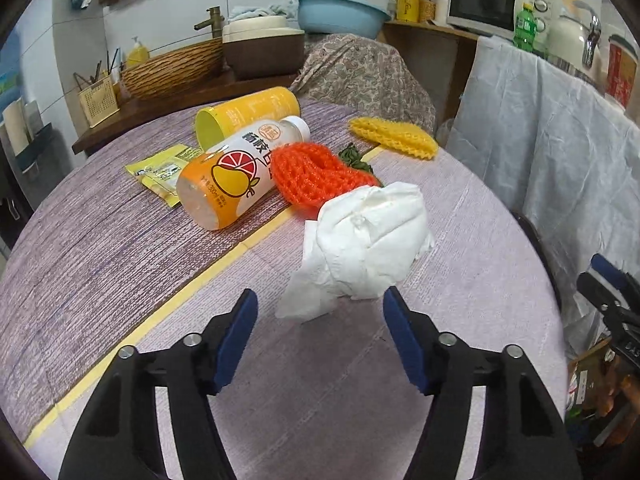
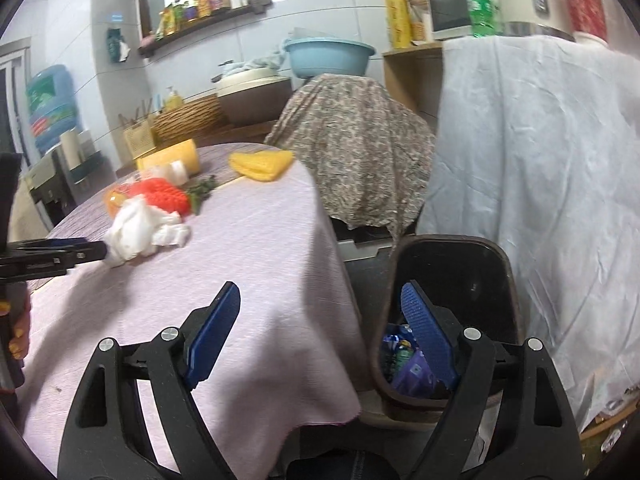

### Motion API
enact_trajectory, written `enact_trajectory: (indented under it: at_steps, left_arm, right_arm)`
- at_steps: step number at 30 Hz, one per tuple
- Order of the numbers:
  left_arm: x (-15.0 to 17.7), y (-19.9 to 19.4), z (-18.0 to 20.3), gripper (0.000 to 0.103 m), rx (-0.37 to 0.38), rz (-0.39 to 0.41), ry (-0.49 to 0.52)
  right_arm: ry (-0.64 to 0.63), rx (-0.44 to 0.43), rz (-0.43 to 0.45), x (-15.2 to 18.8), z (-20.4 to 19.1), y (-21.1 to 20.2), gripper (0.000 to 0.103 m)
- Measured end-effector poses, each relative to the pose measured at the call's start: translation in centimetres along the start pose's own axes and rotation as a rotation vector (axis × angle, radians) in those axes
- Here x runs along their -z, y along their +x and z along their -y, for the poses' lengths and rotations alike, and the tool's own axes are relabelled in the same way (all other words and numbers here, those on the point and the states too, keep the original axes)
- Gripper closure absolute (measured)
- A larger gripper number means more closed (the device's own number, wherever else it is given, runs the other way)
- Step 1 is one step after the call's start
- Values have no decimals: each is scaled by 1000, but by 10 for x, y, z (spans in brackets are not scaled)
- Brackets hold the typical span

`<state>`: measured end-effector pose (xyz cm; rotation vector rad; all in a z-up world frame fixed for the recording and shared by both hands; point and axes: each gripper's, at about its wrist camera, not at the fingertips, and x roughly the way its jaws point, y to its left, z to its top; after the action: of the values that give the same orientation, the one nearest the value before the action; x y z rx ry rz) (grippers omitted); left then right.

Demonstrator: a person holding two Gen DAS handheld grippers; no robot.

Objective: Collect trash
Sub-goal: 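Return to the table and grasp white tissue with the left gripper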

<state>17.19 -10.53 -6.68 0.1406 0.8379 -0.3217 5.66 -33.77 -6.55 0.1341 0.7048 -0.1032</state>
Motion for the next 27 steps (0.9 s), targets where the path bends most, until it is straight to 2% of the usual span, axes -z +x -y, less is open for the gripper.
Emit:
enact_trajectory:
  at_steps: [3,4,6,8,10,14,18,27]
  left_arm:
    - [0,11,-3,53,22,-18,8]
    - [2,13,-5,59,22,-22,1]
    - [2,15,-9,75,51,-25,-12]
    - [4,14,-10,95,75,-27,-21]
    - [6,9,-10,100,81,-21,-27]
    - [9,-7,-10,101,102,11,-19]
    - [11,-27,-23,101,119,55,-67]
    - [21,-64,-55,101,85,132,-146]
  right_arm:
    - [-14,-12,-4,0,-10,-2,21]
    - [-18,-14,-4,1,-11,-3,21]
    - [-26,-19,-6,1,-13,-4,21]
    - [-31,-26,-10,-1,-14,-3,21]
    - [-41,-36,-17,-2,-19,-2,21]
    - [-74,-80,-22,-6,-32,1,21]
    - [-121,-146,-30,-12,-52,5,21]
    - [-242,-255,-55,-31,-102,20,21]
